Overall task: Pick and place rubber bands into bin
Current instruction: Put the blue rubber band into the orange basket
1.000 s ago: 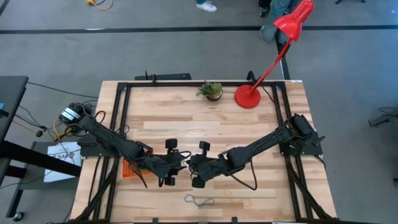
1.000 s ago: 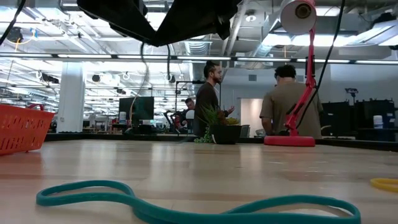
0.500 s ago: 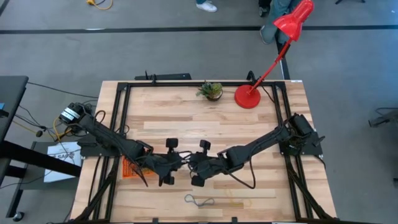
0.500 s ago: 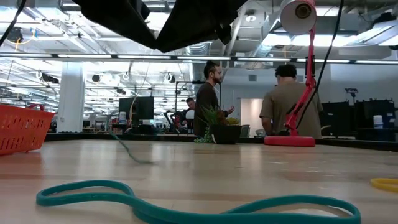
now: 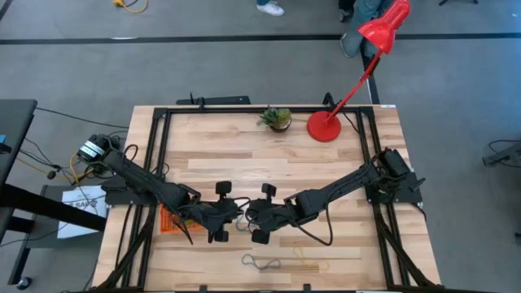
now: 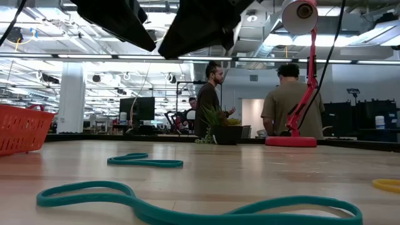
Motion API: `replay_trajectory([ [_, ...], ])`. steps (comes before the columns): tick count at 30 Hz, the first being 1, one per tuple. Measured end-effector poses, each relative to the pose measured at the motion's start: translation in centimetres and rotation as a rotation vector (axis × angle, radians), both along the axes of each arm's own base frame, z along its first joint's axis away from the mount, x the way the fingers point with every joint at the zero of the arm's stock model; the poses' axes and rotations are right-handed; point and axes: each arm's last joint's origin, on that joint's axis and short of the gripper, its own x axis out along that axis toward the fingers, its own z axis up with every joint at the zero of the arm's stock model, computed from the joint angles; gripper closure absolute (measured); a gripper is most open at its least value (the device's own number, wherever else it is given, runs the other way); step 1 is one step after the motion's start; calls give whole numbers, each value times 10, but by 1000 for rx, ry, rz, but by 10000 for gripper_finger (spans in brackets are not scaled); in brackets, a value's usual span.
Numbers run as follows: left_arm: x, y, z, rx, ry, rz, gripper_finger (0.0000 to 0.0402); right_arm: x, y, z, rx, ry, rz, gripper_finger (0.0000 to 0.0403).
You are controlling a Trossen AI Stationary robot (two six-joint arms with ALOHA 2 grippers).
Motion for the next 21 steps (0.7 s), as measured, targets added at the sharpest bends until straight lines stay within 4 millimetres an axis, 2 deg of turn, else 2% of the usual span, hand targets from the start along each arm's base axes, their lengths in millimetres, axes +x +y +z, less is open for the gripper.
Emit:
replay_trajectory([
  [3,-1,-1,-1,-16,29,-34,384,-2,1,-5,38,24,25,351],
  [9,-4,0,-5,-1,78,-49,354,-12,-2,-31,97,55,5,351],
  [12,-4,2,-5,21,69,-26,343,-14,-1,-41,169,57,69,351],
  [17,-3,5,-4,42,59,2,338,-15,0,-45,160,25,142,351],
  [21,-2,7,-4,21,62,10,338,-14,1,-48,168,28,132,351],
])
